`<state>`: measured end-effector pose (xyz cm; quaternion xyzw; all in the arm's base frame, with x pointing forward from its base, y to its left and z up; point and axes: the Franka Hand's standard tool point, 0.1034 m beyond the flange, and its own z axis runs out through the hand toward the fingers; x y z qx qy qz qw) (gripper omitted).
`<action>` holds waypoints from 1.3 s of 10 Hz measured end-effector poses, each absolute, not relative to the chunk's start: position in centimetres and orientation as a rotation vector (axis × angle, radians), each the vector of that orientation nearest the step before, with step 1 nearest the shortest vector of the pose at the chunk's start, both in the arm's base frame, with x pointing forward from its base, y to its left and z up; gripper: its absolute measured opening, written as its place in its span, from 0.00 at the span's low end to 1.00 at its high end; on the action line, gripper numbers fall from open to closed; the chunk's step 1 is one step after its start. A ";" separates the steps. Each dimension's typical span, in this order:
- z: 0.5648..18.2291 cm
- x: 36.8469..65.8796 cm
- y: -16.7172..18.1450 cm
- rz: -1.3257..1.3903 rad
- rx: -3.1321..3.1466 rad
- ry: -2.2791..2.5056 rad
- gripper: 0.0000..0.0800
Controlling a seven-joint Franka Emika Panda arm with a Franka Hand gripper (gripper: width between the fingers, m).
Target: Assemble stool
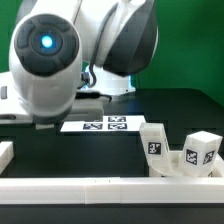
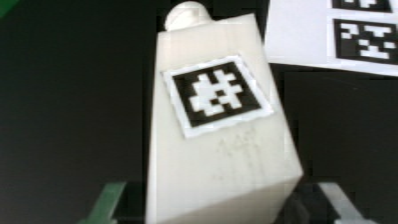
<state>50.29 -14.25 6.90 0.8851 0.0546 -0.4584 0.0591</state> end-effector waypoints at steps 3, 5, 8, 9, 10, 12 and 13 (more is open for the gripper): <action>10.2 52.8 -10.3 -1.308 2.699 0.029 0.40; 10.0 53.8 -10.2 -1.235 2.723 0.031 0.40; 9.6 55.6 -10.4 -1.032 2.792 0.062 0.40; 9.7 55.5 -10.4 -0.944 2.828 0.073 0.40; 9.8 55.7 -10.6 -0.848 2.863 0.073 0.40; 10.3 56.1 -10.4 -0.705 2.925 0.028 0.40; 10.9 56.0 -9.9 -0.620 2.958 -0.017 0.40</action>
Offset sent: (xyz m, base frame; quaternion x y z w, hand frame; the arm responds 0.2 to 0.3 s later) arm 0.0349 0.0449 0.0309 0.0184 -0.0114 0.0731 0.9971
